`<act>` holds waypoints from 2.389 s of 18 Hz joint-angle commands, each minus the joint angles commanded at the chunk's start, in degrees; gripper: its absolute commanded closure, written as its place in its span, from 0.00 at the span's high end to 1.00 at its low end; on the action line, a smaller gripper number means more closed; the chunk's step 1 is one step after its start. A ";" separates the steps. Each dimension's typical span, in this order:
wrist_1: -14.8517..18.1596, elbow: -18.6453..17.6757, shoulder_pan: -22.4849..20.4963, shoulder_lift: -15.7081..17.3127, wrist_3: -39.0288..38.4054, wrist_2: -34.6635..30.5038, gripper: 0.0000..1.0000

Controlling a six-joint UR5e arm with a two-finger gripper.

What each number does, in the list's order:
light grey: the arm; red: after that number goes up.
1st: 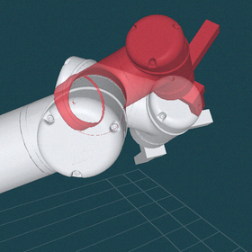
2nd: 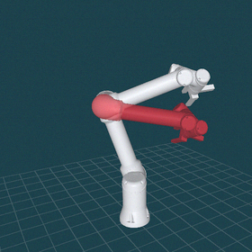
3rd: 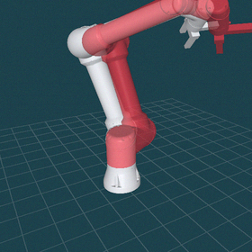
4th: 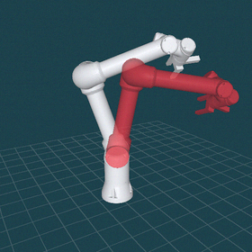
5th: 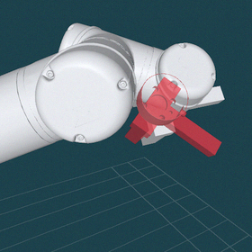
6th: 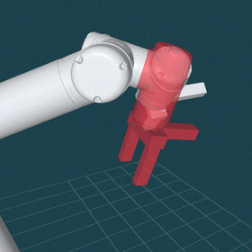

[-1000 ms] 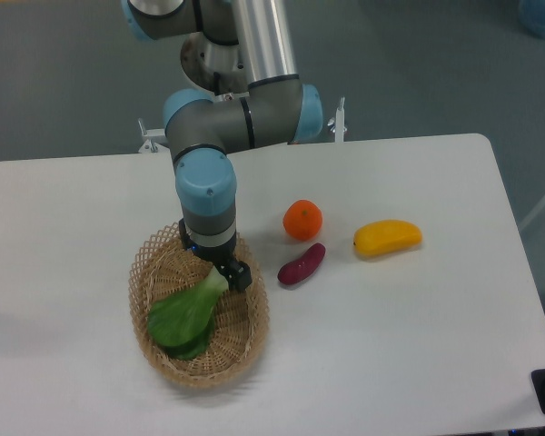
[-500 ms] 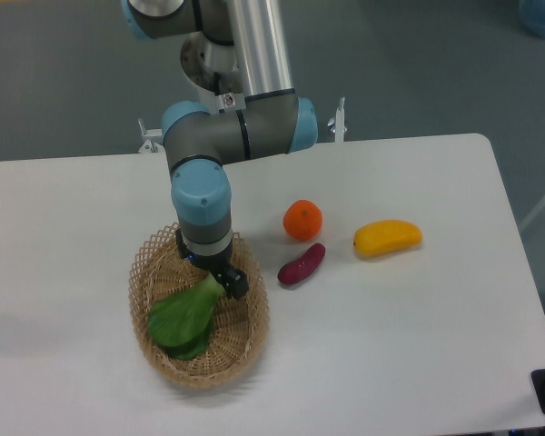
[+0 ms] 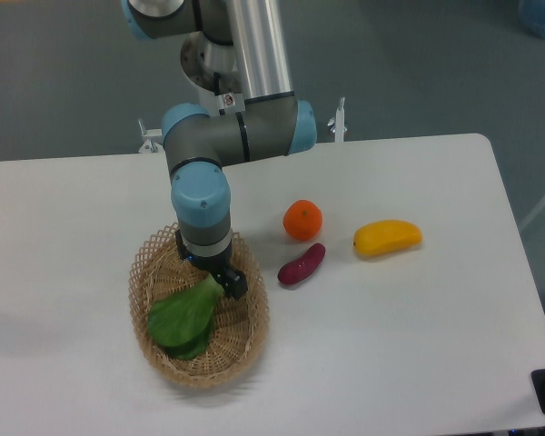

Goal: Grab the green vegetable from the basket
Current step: 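Close the gripper around the bok choy stem, then lift the bok choy out of the basket and carry it beside the mango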

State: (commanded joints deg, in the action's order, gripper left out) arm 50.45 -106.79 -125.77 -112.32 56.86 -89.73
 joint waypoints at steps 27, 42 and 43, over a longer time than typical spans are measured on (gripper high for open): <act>0.35 2.72 -0.53 3.25 0.35 0.08 0.43; 4.21 15.63 -13.79 6.24 1.40 7.64 0.40; 5.26 16.34 -14.76 6.24 2.97 7.82 0.40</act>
State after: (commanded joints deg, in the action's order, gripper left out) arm 55.71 -90.45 -140.53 -106.08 59.84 -81.92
